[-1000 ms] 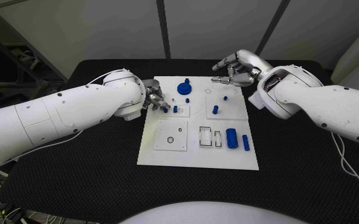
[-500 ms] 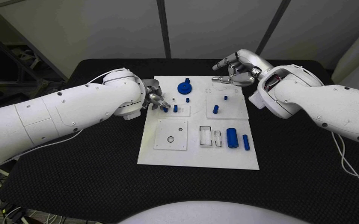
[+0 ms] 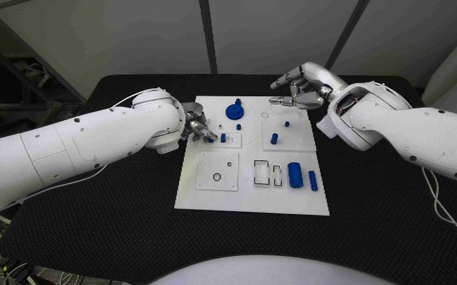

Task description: Assemble the parts on the task board

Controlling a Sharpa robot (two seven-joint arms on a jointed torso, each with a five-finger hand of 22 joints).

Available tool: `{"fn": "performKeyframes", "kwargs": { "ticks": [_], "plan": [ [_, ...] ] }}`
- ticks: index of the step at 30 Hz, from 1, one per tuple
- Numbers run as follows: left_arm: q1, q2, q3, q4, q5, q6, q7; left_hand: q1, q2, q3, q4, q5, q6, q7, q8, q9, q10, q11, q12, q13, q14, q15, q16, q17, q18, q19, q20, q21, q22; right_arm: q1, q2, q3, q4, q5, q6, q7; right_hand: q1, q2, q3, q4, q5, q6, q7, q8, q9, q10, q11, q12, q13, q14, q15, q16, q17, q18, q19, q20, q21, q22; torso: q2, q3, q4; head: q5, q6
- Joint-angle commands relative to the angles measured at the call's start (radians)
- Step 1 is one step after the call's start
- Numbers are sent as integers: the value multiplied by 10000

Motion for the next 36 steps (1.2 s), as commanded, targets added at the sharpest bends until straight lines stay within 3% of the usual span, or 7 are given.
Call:
{"fn": "performKeyframes", "kwargs": {
  "ticks": [1,17,29,33,36],
  "plan": [
    [-39,-10,-38,-36,12,356,-160,-10,-110,-11,96,-13,32,67,31,-7,530,-41,31,14,813,-94,54,1624,-181,82,20,54,15,20,1,7,16,-28,40,38,-31,66,46,2,38,65,-10,-53,-12,62,-28,66,11,360,-63,-16,11,-38,767,-72,-32,2237,2,-2,-2,1,6],
    [-40,34,-36,-152,12,37,-95,-213,-295,-324,753,-13,83,73,-22,-4,505,-34,32,69,800,-104,32,1588,-180,76,3,41,32,20,-14,7,28,-29,18,34,-45,79,51,5,38,69,-11,-55,-13,58,-29,56,-1,359,-64,-30,-4,-35,760,-74,-42,2227,2,-1,-1,-8,2],
    [-40,-16,-19,-275,15,-557,40,-719,-1096,-1193,2119,-13,12,158,-167,-30,342,12,-520,-75,768,-39,-58,1470,-170,46,47,-34,-13,20,-30,7,28,-29,0,35,-50,79,50,7,37,69,-10,-56,-13,51,-29,42,-13,358,-64,-35,-13,-35,760,-75,-42,2226,6,-2,-3,-25,-5],
    [-40,-33,-11,-277,18,-708,81,-610,-853,-2044,2234,-2,34,160,-202,-11,319,27,-639,-80,764,-35,-67,1455,-164,48,69,-67,-15,20,-32,7,29,-29,0,33,-50,79,50,7,37,69,-10,-56,-13,51,-29,42,-13,358,-64,-35,-13,-35,760,-75,-42,2226,2,-5,4,-27,3],
    [-40,-44,-6,-273,35,-782,111,-606,-844,-2066,2237,-3,34,161,-204,-11,318,29,-643,-81,764,-38,-67,1455,-165,48,72,-68,-15,20,-33,7,30,-29,3,31,-50,79,50,7,37,69,-10,-56,-13,51,-29,42,-13,358,-64,-35,-13,-35,760,-75,-42,2226,-2,-5,7,-20,3]
  ]
}}
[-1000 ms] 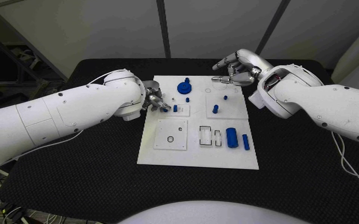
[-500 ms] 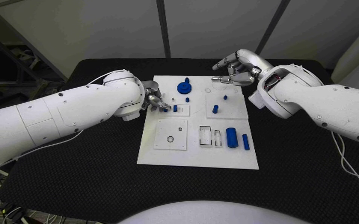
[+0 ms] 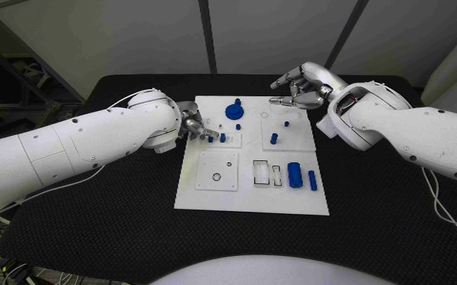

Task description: Assemble the parts on the task board

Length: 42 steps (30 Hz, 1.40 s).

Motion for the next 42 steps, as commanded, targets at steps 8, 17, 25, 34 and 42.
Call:
{"fn": "performKeyframes", "kwargs": {
  "ticks": [8,17,25,34,42],
  "plan": [
    [6,-104,65,61,263,-522,200,76,153,-254,-4,-11,17,32,-89,16,308,28,-147,-24,791,5,-83,1423,-153,-6,31,-103,-39,20,-15,7,28,-26,4,37,-50,79,51,6,38,69,-10,-56,-13,51,-29,42,-12,358,-65,-35,-11,-35,760,-74,-42,2222,-6,3,2,19,26],
    [12,-260,336,165,694,-1550,744,511,353,-513,-14,-9,-547,264,-524,-218,-331,225,-2244,-867,502,165,-860,533,88,-850,149,-1122,-1225,20,-25,6,29,-26,-13,39,-50,79,51,6,38,69,-10,-56,-13,51,-29,42,-12,358,-65,-35,-11,-35,760,-74,-42,2222,-2,4,8,-18,61],
    [75,-138,418,-17,937,-2522,2692,1987,358,-500,-143,29,-1335,904,-1474,-1513,-1892,929,-3662,-2107,-2488,767,-6589,-5042,391,-3232,698,-4174,-3958,20,-24,6,9,-26,-39,30,-50,79,51,6,38,69,-10,-56,-13,51,-29,42,-12,358,-65,-35,-11,-35,760,-74,-42,2222,11,9,-10,-68,131],
    [111,500,225,-566,368,-2749,5069,4482,153,786,-1354,51,-1425,1207,-1477,-3606,-3103,1320,-3926,-5819,-3440,1215,-8681,-6537,437,-3813,1153,-5799,-4925,20,12,6,-18,-26,-50,40,-71,75,47,11,37,63,-9,-61,-16,31,-28,6,-44,356,-65,-47,-24,-29,747,-75,-59,2202,8,9,-20,-157,226],
    [133,1072,-56,-1002,-1326,-2575,5443,4288,-151,643,-1745,49,-1434,1185,-1443,-4954,-3292,1333,-3892,-8034,-2136,1052,-9620,-7484,588,-2952,1059,-5925,-5106,20,20,6,-24,-26,-48,41,-65,79,51,6,39,65,-10,-61,-16,35,-29,14,-38,359,-65,-41,-12,-31,750,-76,-55,2207,13,9,-18,-248,300]
  ]
}}
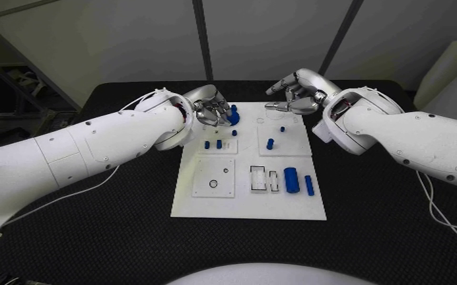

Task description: Assemble the parts on the task board

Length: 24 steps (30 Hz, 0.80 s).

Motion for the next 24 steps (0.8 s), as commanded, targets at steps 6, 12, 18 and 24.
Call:
{"fn": "performKeyframes", "kwargs": {
  "ticks": [6,12,18,24],
  "plan": [
    [37,409,-235,-353,-1854,140,447,-410,-10,-313,-49,-34,92,-17,37,-686,92,-39,41,-932,866,-63,156,-14,-38,630,-87,51,-62,20,28,7,-11,-38,-34,49,-10,24,52,6,39,65,-10,-61,-16,35,-29,14,-5,359,-65,-41,-1,-31,751,-76,-55,2210,-1,-8,10,-83,39],
    [35,648,-403,-576,-2236,542,217,-432,107,-474,-139,-36,234,-67,66,-1141,220,-93,76,-1495,1426,-147,1013,436,-48,1173,-181,384,132,20,41,7,-34,-47,-32,52,-10,24,52,6,39,65,-10,-61,-16,35,-29,14,-5,359,-65,-41,-1,-31,751,-76,-55,2210,-1,-11,26,-94,25],
    [26,873,-474,-849,-2537,775,72,-419,209,-497,-234,-26,381,-88,86,-1531,312,-124,95,-1984,1841,-181,2792,1822,-53,1461,-235,816,460,19,64,7,-44,-52,-25,58,-10,24,52,6,39,65,-10,-61,-16,35,-29,14,-5,359,-65,-41,-1,-31,751,-76,-55,2210,-3,-13,17,-95,18],
    [20,1056,-491,-1114,-2675,951,-9,-410,280,-455,-293,-25,452,-87,94,-1747,345,-123,106,-2242,2061,-173,3753,2613,-56,1574,-237,1089,677,19,76,7,-45,-54,-20,56,-6,28,55,3,40,67,-10,-60,-15,34,-29,14,-5,359,-65,-43,-3,-31,749,-76,-57,2208,2,-5,21,-113,22]
  ]
}}
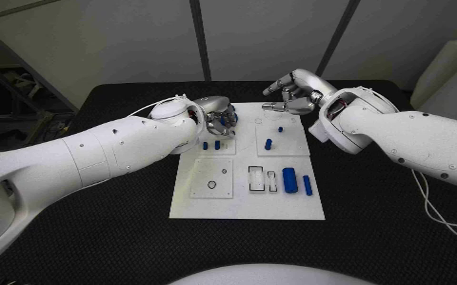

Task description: Assemble the parts on the task board

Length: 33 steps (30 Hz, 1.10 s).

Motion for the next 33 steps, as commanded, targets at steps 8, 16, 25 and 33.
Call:
{"fn": "performKeyframes", "kwargs": {
  "ticks": [8,16,25,33],
  "plan": [
    [2,210,-9,-280,-428,497,-84,70,284,172,-131,-21,264,-41,107,-187,238,-27,96,-222,303,-19,1140,993,-123,303,20,621,580,19,42,6,-1,-44,-10,55,7,40,66,-7,44,72,-12,-59,-15,34,-31,13,-9,359,-66,-49,-11,-29,746,-76,-62,2203,-4,9,6,-22,-19],
    [-40,374,-24,-471,-434,711,-59,75,389,392,-231,-13,426,-60,137,-354,395,-58,129,-369,552,-40,2263,2000,-247,632,-1,1444,1427,19,72,6,-9,-45,10,57,7,40,66,-7,44,72,-12,-59,-15,34,-31,13,-9,359,-66,-49,-11,-29,746,-76,-62,2203,-4,8,8,-19,-28],
    [-81,467,-39,-595,-431,891,-83,21,355,432,-264,-19,421,-38,114,-431,403,-46,116,-389,589,-34,2503,2191,-300,760,0,1759,1757,19,92,6,-13,-45,13,56,19,60,81,-15,46,84,-15,-55,-13,42,-34,29,3,361,-67,-48,-5,-30,747,-77,-61,2205,-8,8,10,-45,-15],
    [-98,551,-43,-707,-413,949,-60,107,576,691,-405,25,646,-58,197,-521,675,-113,228,-353,608,-84,2806,2399,-354,888,-28,2192,2213,19,115,6,-22,-45,8,52,21,63,84,-17,46,87,-15,-54,-13,41,-34,28,1,360,-67,-51,-9,-29,745,-78,-64,2202,-9,3,16,-38,-39]
  ]
}}
